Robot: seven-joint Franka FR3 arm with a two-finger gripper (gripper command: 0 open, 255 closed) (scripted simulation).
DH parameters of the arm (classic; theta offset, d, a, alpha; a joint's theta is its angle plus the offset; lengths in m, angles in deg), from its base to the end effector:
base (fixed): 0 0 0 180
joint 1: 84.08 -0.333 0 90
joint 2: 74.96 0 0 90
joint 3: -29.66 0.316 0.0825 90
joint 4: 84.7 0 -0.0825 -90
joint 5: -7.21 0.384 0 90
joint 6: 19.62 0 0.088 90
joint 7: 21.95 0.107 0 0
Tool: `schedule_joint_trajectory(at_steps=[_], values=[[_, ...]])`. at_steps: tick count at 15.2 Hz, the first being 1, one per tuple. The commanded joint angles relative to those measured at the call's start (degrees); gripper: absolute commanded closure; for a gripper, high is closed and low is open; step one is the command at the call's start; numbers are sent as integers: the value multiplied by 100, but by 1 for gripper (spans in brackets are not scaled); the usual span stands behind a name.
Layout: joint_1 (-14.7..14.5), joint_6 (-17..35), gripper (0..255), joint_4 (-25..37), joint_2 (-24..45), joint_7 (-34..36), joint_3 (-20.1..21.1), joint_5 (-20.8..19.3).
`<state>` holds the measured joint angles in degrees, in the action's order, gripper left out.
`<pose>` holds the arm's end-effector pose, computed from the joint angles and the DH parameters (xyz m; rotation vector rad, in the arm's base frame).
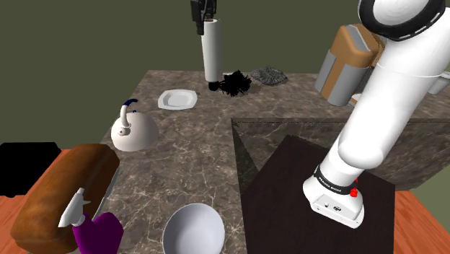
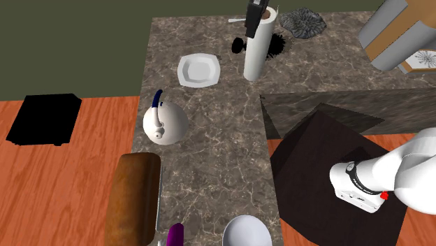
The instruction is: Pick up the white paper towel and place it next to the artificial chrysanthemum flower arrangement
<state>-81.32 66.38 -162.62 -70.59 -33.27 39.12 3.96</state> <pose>0.5675 0.0556 0.6746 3.0569 0.4742 0.0989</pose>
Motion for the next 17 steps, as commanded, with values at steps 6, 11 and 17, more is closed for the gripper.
schedule_joint_trajectory(at_steps=[6, 11, 17], values=[[533, -173, 255, 353, 138, -976, -436, 89], [737, -74, 255, 297, 170, -1324, -590, 128], [747, 478, 255, -477, -52, -1320, -596, 144]])
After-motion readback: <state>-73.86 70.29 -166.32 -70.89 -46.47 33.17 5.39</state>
